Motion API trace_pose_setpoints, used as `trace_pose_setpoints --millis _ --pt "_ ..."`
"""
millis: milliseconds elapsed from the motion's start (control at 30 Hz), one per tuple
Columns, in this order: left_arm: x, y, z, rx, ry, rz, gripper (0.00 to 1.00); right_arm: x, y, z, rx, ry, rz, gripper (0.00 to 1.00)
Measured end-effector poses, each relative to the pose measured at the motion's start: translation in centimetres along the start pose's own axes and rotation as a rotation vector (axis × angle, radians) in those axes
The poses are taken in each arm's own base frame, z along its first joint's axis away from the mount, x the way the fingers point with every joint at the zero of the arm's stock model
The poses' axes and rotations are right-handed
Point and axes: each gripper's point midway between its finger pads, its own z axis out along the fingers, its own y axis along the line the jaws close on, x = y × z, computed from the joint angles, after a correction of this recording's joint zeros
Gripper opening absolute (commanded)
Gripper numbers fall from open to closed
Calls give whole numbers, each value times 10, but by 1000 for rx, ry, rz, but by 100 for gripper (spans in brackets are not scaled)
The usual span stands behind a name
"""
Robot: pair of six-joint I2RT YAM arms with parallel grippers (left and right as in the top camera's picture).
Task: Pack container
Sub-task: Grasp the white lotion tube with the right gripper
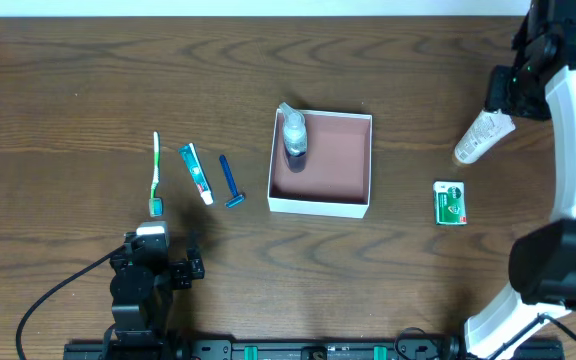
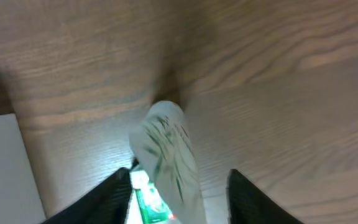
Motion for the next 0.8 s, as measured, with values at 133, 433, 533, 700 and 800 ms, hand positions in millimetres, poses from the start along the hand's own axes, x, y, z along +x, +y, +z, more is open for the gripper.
trace_pose_setpoints --millis 133,433,533,700,800 --pt "0 0 0 0 0 0 98 -3 6 7 -25 4 -7 27" --pt "0 0 0 0 0 0 98 -4 11 6 -55 1 20 1" --pt "0 0 0 0 0 0 98 -3 12 2 -60 -5 31 1" --pt "0 0 0 0 0 0 98 -5 27 -40 -121 -73 18 1" --pt "0 0 0 0 0 0 98 -5 53 -94 -189 -181 -26 1"
